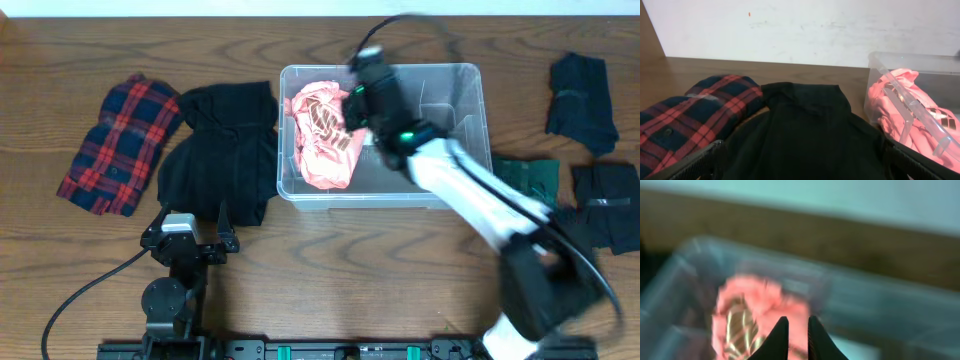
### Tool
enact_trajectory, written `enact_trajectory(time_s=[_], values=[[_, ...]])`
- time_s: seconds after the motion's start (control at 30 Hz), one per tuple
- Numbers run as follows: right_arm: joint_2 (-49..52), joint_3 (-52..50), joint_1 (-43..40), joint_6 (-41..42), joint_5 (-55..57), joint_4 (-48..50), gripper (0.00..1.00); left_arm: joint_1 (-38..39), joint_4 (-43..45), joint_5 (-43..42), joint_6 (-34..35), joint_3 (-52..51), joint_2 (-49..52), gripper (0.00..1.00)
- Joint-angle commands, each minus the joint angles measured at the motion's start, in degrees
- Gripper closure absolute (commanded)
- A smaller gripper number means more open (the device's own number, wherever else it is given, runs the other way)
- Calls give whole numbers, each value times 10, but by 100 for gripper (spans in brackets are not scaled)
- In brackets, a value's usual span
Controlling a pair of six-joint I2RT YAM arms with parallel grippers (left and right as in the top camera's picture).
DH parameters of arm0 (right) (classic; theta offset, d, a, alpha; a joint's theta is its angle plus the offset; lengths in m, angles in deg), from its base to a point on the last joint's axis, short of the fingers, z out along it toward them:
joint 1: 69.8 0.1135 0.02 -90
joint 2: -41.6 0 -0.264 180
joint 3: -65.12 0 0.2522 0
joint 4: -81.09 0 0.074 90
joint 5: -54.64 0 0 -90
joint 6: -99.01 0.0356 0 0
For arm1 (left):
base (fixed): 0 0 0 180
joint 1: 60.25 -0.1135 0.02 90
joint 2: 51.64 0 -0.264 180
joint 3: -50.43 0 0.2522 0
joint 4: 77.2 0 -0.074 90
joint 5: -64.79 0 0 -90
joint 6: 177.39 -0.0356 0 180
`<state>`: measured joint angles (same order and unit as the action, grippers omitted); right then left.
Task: Pack container
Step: 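Move the right gripper back over the dark green cloth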
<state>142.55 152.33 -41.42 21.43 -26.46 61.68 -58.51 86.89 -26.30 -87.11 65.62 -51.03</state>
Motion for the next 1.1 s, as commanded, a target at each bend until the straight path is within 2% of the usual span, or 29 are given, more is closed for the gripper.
enact_trajectory(time_s=[0.0,0.27,0.47,0.57,0.87,1.07], values=[[-87,9,-32,4,19,-31,87,3,-19,14,9,-12,-3,2],[-195,9,-167,50,59,-212,91,3,-19,14,9,-12,-3,2],[-201,8,-299,86,57,-365,91,3,-19,14,9,-12,-3,2],[-193,2,-364,84,57,-406,90,3,-19,14,9,-12,-3,2],[-136,-19,-516,76,-51,-413,92,3,-19,14,9,-12,-3,2],[-68,-21,-539,42,-76,-421,91,3,-19,14,9,-12,-3,2]])
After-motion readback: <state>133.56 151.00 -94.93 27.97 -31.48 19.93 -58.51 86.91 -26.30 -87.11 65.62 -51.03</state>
